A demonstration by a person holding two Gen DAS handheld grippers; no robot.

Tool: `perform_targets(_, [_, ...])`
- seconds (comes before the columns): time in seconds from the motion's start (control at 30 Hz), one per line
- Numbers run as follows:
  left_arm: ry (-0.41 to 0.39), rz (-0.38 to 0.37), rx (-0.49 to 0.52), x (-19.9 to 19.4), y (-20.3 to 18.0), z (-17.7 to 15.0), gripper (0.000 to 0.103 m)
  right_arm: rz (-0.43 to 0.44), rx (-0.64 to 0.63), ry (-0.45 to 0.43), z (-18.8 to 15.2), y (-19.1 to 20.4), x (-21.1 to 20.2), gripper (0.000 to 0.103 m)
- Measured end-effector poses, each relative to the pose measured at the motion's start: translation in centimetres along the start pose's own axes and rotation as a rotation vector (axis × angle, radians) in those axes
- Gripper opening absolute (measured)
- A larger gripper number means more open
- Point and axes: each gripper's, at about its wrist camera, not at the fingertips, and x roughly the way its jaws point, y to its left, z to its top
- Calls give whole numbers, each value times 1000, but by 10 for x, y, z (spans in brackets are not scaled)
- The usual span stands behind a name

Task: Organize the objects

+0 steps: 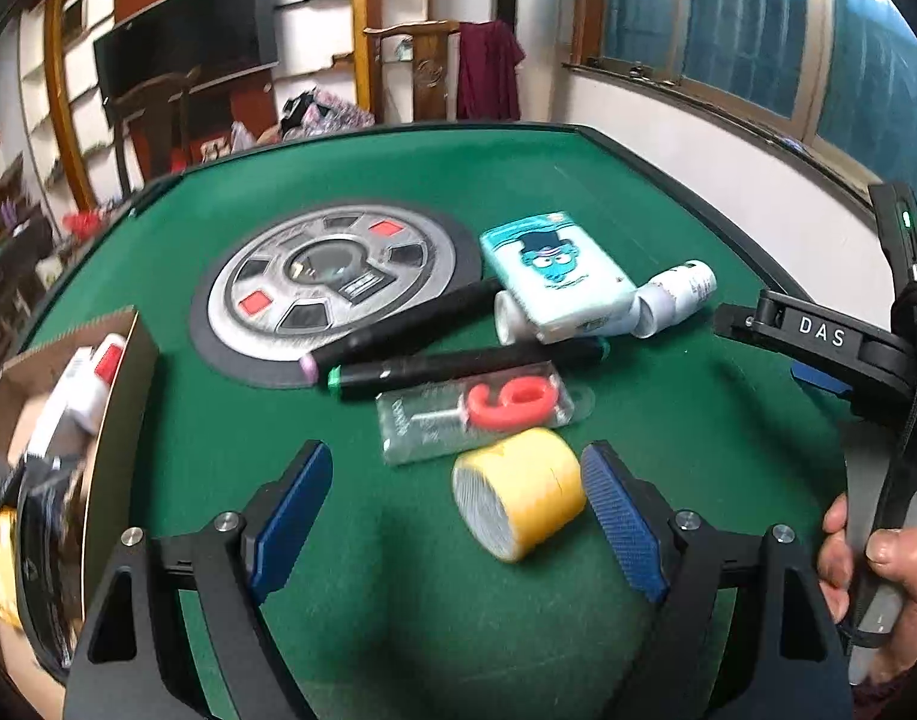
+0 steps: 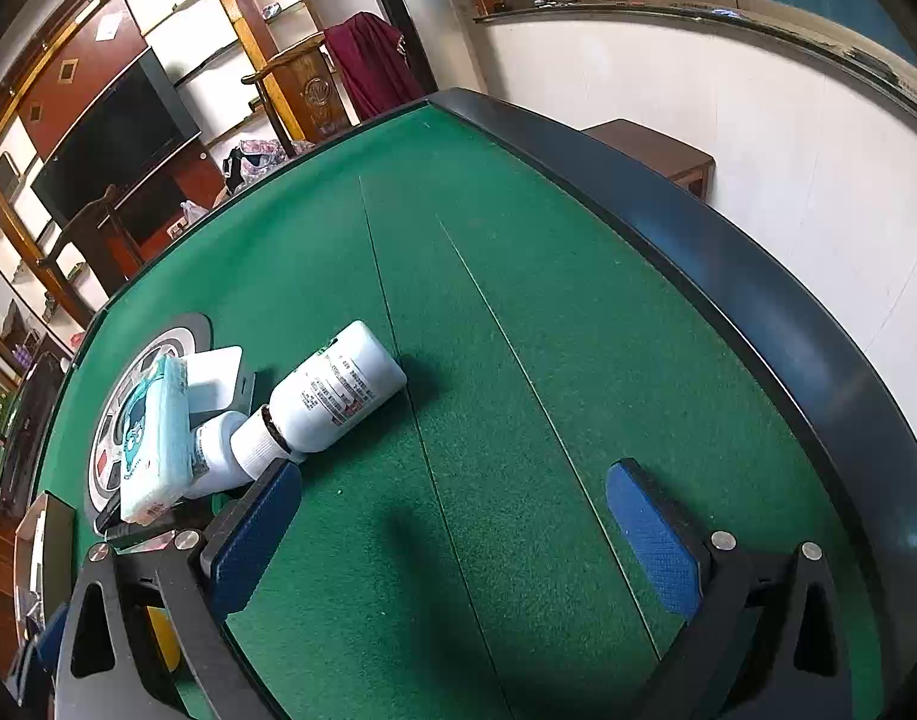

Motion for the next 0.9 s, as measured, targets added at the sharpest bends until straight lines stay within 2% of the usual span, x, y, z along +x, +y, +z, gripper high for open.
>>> perform_targets(0.07, [-8,-4,27,1,-5,1,82,0,0,-2,0,0,0,103])
perform_targets(0.1, [-7,-11,34,1,-6,1,71,0,0,-2,-1,1,-1,103])
perform_targets(0.13, [7,-18,48,4,-8,0,51,-1,0,-2,-1,1,-1,103])
perform_targets(0.2, [33,-29,62,6,-9,-1,26,-3,-2,-2,-1,1,-1,103])
perform_targets(0.27, [36,-43,74,5,-8,-2,24,-5,-4,-3,-1,2,-1,103])
perform_targets(0.33, [43,-71,65,0,-4,-4,17,-7,-6,-4,-2,2,-1,103])
perform_targets(0.4, [51,-86,55,-3,0,-6,16,-8,-6,-5,-2,1,0,103])
perform_targets(0.47, [60,-122,32,-5,4,-8,22,-8,-7,-4,-1,1,0,103])
perform_targets(0.53, [55,-145,24,-4,5,-9,52,-9,-7,-4,-2,1,0,103])
perform_targets(0.8, [9,-212,41,-24,17,-17,64,-5,-4,-6,-3,-1,-2,103])
perform_targets(0.9, [6,-259,90,-27,17,-25,65,-10,-8,-4,-3,-1,-1,103])
